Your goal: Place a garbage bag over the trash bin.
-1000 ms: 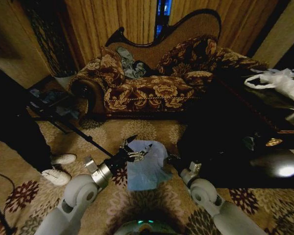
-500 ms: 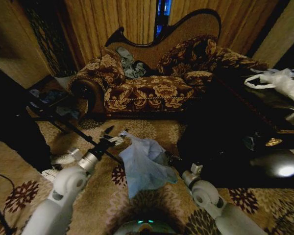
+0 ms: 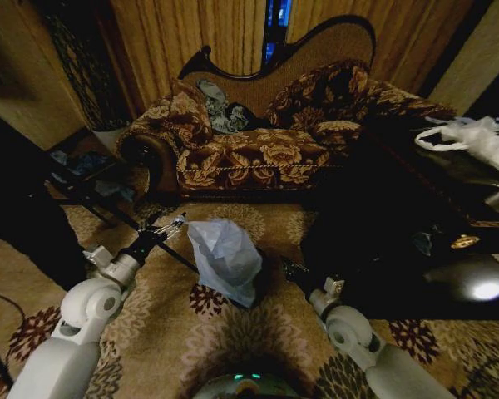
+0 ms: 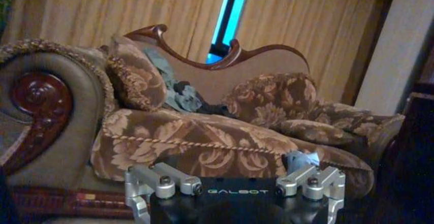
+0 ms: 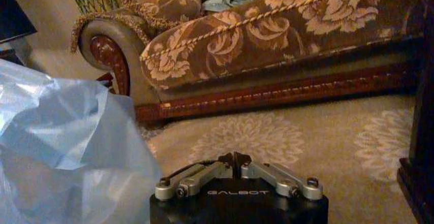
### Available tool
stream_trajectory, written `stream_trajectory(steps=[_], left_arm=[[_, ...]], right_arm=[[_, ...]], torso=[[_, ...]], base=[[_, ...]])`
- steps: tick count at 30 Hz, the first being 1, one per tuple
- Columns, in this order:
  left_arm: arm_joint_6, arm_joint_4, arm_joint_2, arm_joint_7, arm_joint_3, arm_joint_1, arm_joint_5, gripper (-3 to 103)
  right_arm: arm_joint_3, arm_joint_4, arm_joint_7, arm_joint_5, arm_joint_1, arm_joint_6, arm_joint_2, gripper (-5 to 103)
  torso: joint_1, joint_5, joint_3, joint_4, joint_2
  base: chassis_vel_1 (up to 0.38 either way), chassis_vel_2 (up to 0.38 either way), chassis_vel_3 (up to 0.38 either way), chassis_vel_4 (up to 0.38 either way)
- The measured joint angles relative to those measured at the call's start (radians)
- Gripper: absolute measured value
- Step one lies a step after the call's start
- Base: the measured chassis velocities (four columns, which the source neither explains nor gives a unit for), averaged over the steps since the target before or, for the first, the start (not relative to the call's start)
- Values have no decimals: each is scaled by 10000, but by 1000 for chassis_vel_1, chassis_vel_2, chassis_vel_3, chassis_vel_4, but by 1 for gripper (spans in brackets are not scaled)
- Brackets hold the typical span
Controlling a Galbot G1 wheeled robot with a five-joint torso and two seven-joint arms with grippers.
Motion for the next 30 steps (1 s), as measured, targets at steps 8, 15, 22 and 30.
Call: stream_trajectory(steps=[8,15,22,30], left_arm=[[545,-564,-186,-610,706,-163,116,100],[1833,-1310,-422,-3331,1673,-456,-1032,100],[3142,-1824,-508,-4904,2028,-234,-1657,100],[4161,-2053,-667,-5651,2188,129,-1841,100]], right_arm=[[193,100,-104,-178,-374,51,134,0],[320,191,-171,-277,-616,114,138,0],[303,179,-223,-278,-545,131,138,0],[245,104,-279,-246,-444,163,129,0]], torso=[[0,2,0,0,0],[0,2,0,-1,0],[0,3,0,-2,0],[0,1,0,0,0]], base=[[0,0,0,0],[0,0,0,0],[0,0,0,0],[0,0,0,0]])
